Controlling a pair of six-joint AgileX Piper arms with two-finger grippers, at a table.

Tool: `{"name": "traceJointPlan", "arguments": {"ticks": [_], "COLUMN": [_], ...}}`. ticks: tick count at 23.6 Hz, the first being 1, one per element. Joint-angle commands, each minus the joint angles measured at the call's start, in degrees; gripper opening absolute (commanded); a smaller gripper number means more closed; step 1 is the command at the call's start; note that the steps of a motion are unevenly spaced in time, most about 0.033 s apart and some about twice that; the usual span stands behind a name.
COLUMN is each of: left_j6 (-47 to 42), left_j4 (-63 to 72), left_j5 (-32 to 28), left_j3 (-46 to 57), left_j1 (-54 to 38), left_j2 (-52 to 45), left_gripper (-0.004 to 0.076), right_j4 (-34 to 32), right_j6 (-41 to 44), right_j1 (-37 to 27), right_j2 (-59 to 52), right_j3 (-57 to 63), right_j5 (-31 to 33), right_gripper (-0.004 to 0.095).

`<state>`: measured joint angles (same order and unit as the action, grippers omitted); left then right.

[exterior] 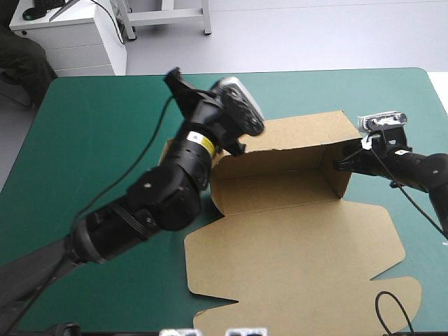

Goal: Fold the box

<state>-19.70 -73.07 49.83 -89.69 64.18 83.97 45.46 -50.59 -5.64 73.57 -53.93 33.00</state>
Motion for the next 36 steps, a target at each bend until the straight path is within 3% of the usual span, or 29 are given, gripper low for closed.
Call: {"name": "traceJointPlan", "arguments": {"ticks": [1,8,12,14,16,18,22,24,29,36], "left_j6": [-0.55,5.44,10.93,16.03,21.59,26.20,34.20,35.58,41.02,43.36], "left_j4": [3.48,20.19,31.83,41.38,52.21,63.10,80.22,84.80,97.29,100.36], "left_j5": [-4.11,-7.68,-7.80,-7.80,-7.69,-7.21,-1.25,1.23,10.31,11.01], "left_j3": [-1.66,-1.66,-1.66,-1.66,-1.55,-1.17,-0.82,-0.82,-0.67,3.75], "left_j1": [-7.28,-26.69,-38.02,-46.10,-53.09,-59.87,-73.60,-77.41,-85.22,-86.07], "left_j2": [-5.81,-11.11,-11.82,-11.82,-11.82,-11.82,-11.61,-11.21,-6.86,-5.55], "left_gripper": [0.0009,0.0009,0.0009,0.0009,0.0009,0.0009,0.0009,0.0009,0.0009,0.0009], "right_j4": [-2.11,-7.19,-16.86,-23.34,-25.67,-25.82,-32.21,-32.07,-32.07,-31.92], "right_j6": [6.48,17.01,28.93,34.79,38.55,41.19,47.15,47.78,48.11,48.11], "right_j1": [-0.19,-0.11,2.33,6.04,9.42,11.82,15.22,15.22,15.22,15.22], "right_j2": [-1.30,-1.20,-1.20,-0.30,1.88,4.49,10.90,12.96,20.22,25.14], "right_j3": [-5.09,-12.61,-18.29,-23.07,-27.78,-32.63,-40.30,-42.02,-45.33,-45.55], "right_j5": [0.15,6.84,10.73,15.58,19.63,24.16,34.63,36.66,38.09,32.72], "right_gripper": [0.0001,0.0001,0.0001,0.0001,0.0001,0.0001,0.0001,0.0001,0.0001,0.0002]}}
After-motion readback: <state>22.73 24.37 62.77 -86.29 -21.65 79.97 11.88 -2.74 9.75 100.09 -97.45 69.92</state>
